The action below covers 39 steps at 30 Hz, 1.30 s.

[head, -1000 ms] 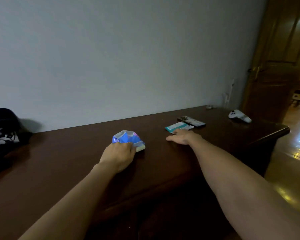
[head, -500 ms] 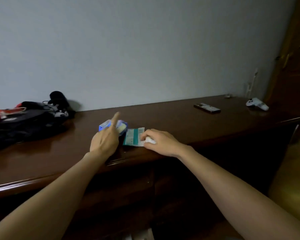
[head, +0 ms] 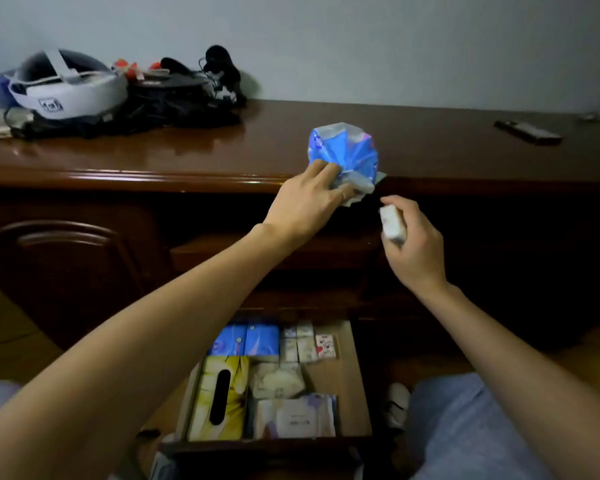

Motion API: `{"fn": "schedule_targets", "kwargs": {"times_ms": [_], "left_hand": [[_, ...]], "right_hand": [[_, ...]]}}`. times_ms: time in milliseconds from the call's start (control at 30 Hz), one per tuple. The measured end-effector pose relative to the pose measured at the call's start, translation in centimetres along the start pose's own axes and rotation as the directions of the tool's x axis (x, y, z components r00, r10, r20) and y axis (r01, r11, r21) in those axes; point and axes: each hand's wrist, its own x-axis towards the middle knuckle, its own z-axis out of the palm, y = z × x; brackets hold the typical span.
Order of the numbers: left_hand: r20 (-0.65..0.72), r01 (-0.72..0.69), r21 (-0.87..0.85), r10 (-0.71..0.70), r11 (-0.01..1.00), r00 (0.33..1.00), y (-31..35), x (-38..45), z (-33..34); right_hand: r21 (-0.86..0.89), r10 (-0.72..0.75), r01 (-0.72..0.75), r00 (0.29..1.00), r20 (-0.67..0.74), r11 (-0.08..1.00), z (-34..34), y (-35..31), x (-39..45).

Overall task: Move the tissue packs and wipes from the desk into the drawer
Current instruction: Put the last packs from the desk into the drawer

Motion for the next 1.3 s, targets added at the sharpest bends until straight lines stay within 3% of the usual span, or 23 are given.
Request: {"fn": "schedule_targets", "kwargs": {"times_ms": [67,133,167,200,267,300,367,433,500,567,633,700,833,967,1067,1200,1300], "left_hand": [[-0.146,-0.045,-0.034,0.040,0.998,0.988,1.4,-4.6,0.1],[-0.132,-0.020,-0.113,0.005,0.993,0.991,3.0,-10.9,0.7],[-0.076,0.026,-0.142,-0.037,0.990,0.996,3.9,-14.5,1.2],[-0.001,0.088,-0.165,-0.090,0.982,0.996,4.7,-17.9,1.8],[0.172,0.223,-0.205,-0.189,0.953,0.967,5.9,-23.9,3.2],[0.238,0.276,-0.208,-0.225,0.938,0.945,6.2,-26.0,3.9],[0.336,0.333,-0.180,-0.261,0.925,0.905,6.5,-29.0,5.2],[0.377,0.369,-0.174,-0.284,0.913,0.882,6.5,-30.8,6.6],[0.414,0.422,-0.174,-0.323,0.890,0.851,6.5,-31.7,7.9],[0.443,0.496,-0.165,-0.385,0.852,0.810,6.7,-32.2,9.0],[0.452,0.550,-0.161,-0.435,0.819,0.779,6.9,-32.6,9.8],[0.449,0.576,-0.133,-0.470,0.806,0.760,6.8,-33.1,10.1],[0.485,0.617,-0.112,-0.499,0.779,0.718,6.4,-33.3,10.6],[0.530,0.652,-0.076,-0.523,0.755,0.668,6.3,-33.2,11.2],[0.531,0.678,-0.100,-0.537,0.728,0.656,6.4,-33.1,11.4],[0.527,0.677,-0.109,-0.535,0.728,0.660,6.3,-33.1,11.2],[0.527,0.680,-0.113,-0.537,0.724,0.659,6.3,-33.3,10.9]], "right_hand": [[0.013,0.144,-0.144,0.989,0.037,0.989,1.8,0.3,-4.9],[-0.054,0.365,-0.363,0.897,0.249,0.930,4.5,1.0,-9.7],[-0.117,0.496,-0.493,0.773,0.396,0.862,6.0,1.3,-11.7],[-0.183,0.605,-0.617,0.593,0.531,0.765,7.4,1.5,-13.3],[-0.284,0.651,-0.768,0.217,0.727,0.574,10.1,1.7,-16.0],[-0.337,0.627,-0.774,0.098,0.773,0.536,11.5,1.9,-17.0],[-0.428,0.616,-0.723,-0.004,0.788,0.543,14.2,2.1,-18.8],[-0.498,0.636,-0.616,0.006,0.772,0.610,16.7,2.4,-20.2],[-0.529,0.647,-0.483,0.106,0.755,0.698,18.8,3.1,-20.6],[-0.535,0.698,-0.507,0.207,0.685,0.676,20.7,4.5,-20.3],[-0.549,0.739,-0.533,0.248,0.626,0.644,22.5,6.4,-19.6],[-0.583,0.758,-0.527,0.204,0.620,0.618,24.1,8.2,-19.5],[-0.619,0.749,-0.543,0.029,0.662,0.568,25.8,9.7,-21.3],[-0.590,0.752,-0.598,0.033,0.658,0.543,26.6,9.3,-23.3],[-0.610,0.776,-0.573,0.077,0.626,0.548,27.2,9.4,-23.2],[-0.610,0.819,-0.559,0.267,0.508,0.561,27.9,8.9,-22.9],[-0.493,0.801,-0.654,0.321,0.506,0.574,29.2,8.9,-22.4]]}}
